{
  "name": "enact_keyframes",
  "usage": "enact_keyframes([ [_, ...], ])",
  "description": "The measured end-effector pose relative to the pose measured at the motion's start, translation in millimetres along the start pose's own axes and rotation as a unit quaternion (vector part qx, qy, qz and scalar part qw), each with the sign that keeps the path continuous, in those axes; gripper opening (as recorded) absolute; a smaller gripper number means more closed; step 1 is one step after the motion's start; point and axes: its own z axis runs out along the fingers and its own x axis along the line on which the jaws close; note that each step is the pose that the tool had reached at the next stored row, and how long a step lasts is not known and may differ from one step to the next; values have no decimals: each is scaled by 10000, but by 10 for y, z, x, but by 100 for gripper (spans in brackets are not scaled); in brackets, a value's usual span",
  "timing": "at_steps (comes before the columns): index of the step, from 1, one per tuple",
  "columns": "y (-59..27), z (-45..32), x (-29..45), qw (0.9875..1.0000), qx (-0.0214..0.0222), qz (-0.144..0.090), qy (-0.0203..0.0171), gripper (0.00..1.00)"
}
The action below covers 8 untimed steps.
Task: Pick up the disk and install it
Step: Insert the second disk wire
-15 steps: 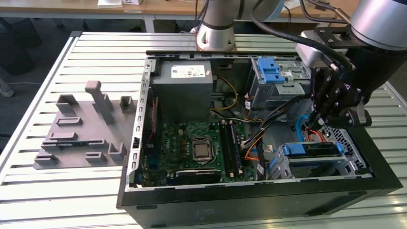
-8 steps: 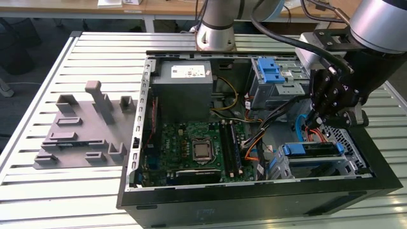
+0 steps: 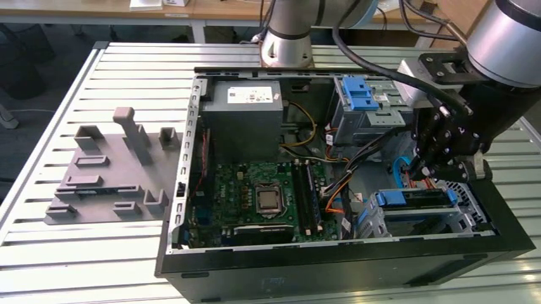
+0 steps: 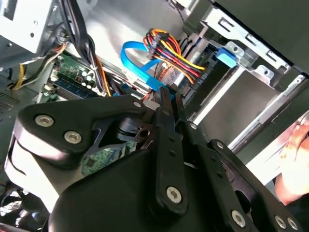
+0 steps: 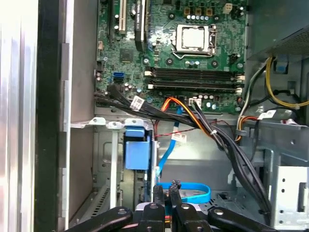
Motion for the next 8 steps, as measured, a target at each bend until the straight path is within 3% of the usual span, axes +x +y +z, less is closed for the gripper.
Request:
enact_keyframes([
  [3,1,12,30,10000,3,-6,-12,16],
  [4,1,14,36,10000,4,-6,-36,16],
  [6,2,26,72,9999,9,-7,-152,16],
  [8,3,38,100,9999,11,-9,-163,16],
])
